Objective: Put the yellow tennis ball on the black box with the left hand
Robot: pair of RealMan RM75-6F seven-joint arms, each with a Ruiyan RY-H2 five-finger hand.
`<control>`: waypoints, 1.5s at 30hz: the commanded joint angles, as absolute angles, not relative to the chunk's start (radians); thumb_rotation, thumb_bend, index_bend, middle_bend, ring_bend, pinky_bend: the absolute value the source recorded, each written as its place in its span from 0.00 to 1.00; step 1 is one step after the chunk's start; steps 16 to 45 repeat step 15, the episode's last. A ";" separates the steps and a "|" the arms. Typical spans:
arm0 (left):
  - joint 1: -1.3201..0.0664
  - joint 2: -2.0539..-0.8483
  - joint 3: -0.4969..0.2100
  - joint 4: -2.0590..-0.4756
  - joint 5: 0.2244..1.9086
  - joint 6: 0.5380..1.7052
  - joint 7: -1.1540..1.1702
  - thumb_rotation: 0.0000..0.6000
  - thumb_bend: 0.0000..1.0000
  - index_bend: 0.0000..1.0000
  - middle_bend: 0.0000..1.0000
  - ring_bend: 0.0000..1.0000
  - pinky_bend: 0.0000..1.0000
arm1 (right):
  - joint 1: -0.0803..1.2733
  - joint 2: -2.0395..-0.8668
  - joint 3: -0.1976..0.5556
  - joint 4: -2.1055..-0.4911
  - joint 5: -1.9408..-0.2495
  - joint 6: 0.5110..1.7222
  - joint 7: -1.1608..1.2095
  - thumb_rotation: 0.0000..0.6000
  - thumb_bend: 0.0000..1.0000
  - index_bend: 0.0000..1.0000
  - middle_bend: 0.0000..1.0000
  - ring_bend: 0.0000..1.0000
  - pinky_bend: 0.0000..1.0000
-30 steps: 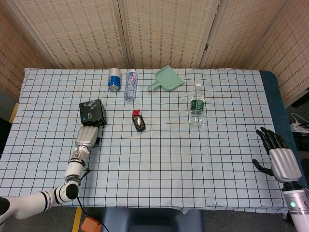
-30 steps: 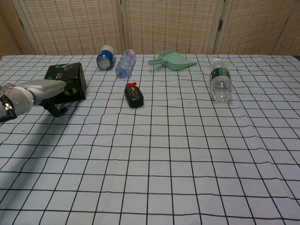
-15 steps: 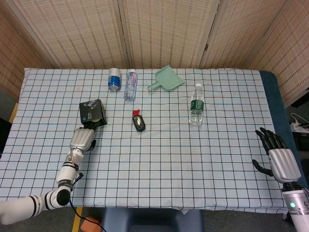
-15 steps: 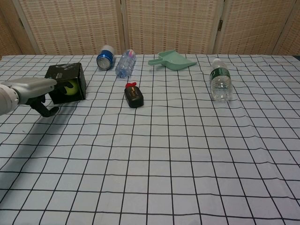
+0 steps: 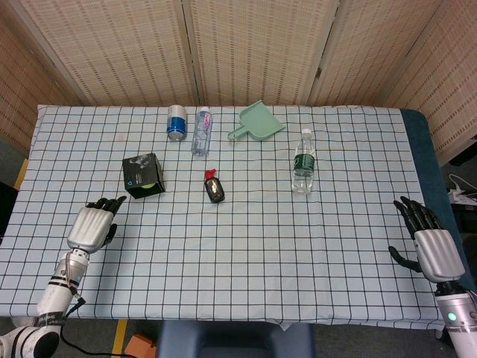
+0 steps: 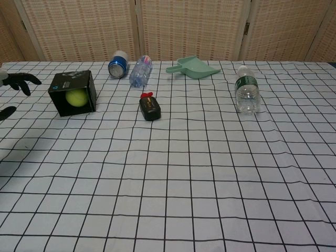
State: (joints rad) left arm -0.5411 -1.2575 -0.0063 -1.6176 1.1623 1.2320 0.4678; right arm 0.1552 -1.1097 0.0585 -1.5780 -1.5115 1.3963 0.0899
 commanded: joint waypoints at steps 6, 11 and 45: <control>-0.363 -1.177 0.069 -1.583 1.320 1.429 0.303 1.00 0.51 0.20 0.21 0.20 0.33 | 0.158 -1.119 0.052 -1.573 -1.517 1.390 0.073 1.00 0.21 0.05 0.00 0.00 0.10; -0.298 -1.177 0.094 -1.539 1.388 1.488 0.250 1.00 0.50 0.20 0.21 0.20 0.32 | 0.158 -1.125 0.050 -1.570 -1.519 1.390 0.061 1.00 0.21 0.05 0.00 0.00 0.10; -0.261 -1.195 0.096 -1.505 1.412 1.514 0.232 1.00 0.50 0.20 0.21 0.19 0.32 | 0.157 -1.130 0.050 -1.565 -1.518 1.392 0.051 1.00 0.20 0.05 0.00 0.00 0.10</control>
